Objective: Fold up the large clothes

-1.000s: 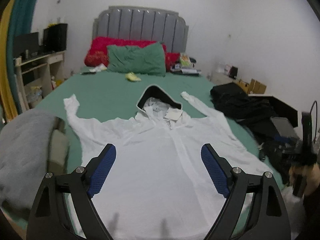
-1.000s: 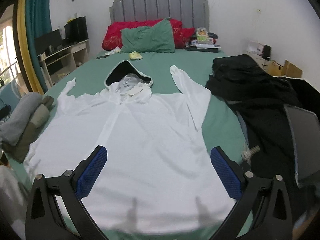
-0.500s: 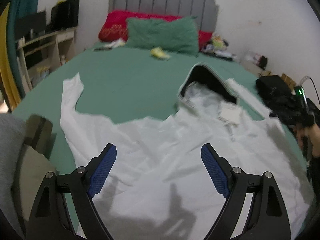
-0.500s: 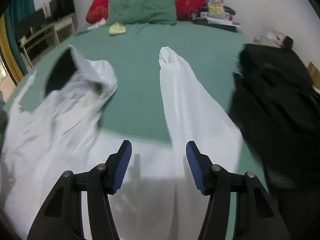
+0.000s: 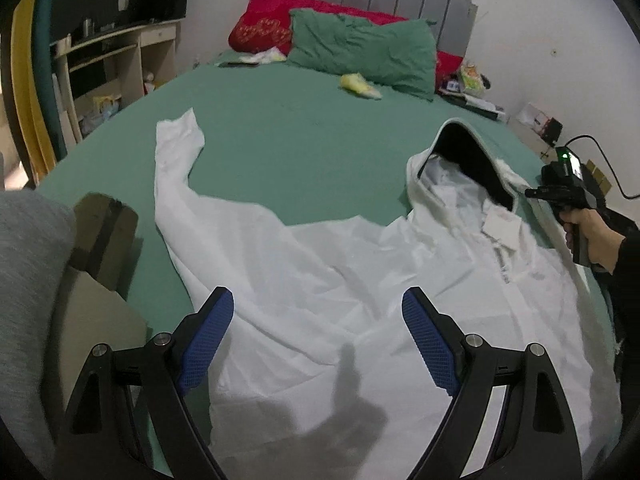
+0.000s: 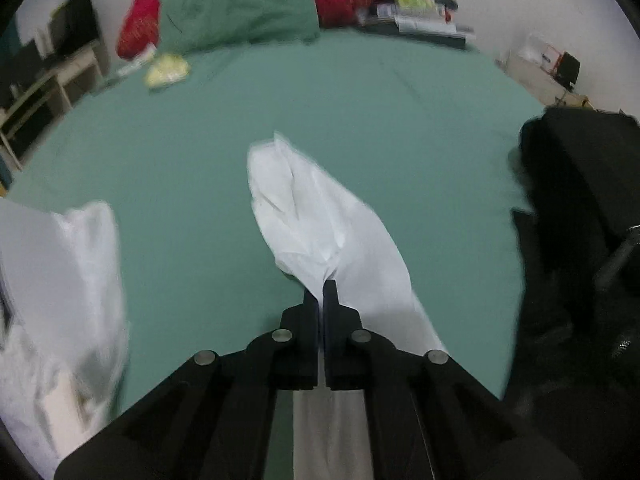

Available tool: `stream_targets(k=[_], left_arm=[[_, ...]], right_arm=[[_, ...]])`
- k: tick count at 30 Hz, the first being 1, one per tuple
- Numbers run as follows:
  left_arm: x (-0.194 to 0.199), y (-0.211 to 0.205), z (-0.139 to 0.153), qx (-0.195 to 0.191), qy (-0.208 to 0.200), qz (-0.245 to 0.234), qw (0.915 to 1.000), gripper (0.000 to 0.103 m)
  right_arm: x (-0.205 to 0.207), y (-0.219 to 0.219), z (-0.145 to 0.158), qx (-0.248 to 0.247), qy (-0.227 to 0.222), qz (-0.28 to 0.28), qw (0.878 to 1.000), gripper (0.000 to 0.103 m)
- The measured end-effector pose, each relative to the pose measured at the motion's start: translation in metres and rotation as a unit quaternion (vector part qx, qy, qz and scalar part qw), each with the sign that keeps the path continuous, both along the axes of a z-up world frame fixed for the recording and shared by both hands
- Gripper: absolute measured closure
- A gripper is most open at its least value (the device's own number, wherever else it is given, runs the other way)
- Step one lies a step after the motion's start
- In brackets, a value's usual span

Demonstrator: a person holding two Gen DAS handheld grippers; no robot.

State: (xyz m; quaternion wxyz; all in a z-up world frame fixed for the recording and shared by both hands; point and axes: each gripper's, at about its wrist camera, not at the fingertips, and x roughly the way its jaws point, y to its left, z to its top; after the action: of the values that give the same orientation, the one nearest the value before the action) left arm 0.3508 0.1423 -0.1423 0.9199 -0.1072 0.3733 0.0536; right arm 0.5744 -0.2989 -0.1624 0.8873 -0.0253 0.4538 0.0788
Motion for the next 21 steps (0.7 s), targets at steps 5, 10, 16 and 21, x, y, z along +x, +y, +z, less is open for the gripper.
stream_targets(k=[5,10,16,21], left_arm=[[-0.013,-0.006,0.026,0.010,-0.029,-0.004,0.9995,0.014],[-0.032,-0.006,0.048,-0.003,-0.061,0.001,0.9982,0.014],[-0.055,-0.005,0.061,0.017,-0.085,0.002,0.9962,0.014],[-0.069,0.009,0.067,0.004,-0.090,0.013,0.9959,0.014]], right_arm=[[-0.060,-0.004,0.076,0.050,-0.039,0.016,0.998,0.101],[-0.106,0.031,0.146,0.096,-0.069,0.052,0.992,0.101],[-0.163,0.108,0.194,0.139,-0.093,0.118,0.979,0.101],[-0.194,0.181,0.167,0.158,-0.068,0.168,0.971,0.101]])
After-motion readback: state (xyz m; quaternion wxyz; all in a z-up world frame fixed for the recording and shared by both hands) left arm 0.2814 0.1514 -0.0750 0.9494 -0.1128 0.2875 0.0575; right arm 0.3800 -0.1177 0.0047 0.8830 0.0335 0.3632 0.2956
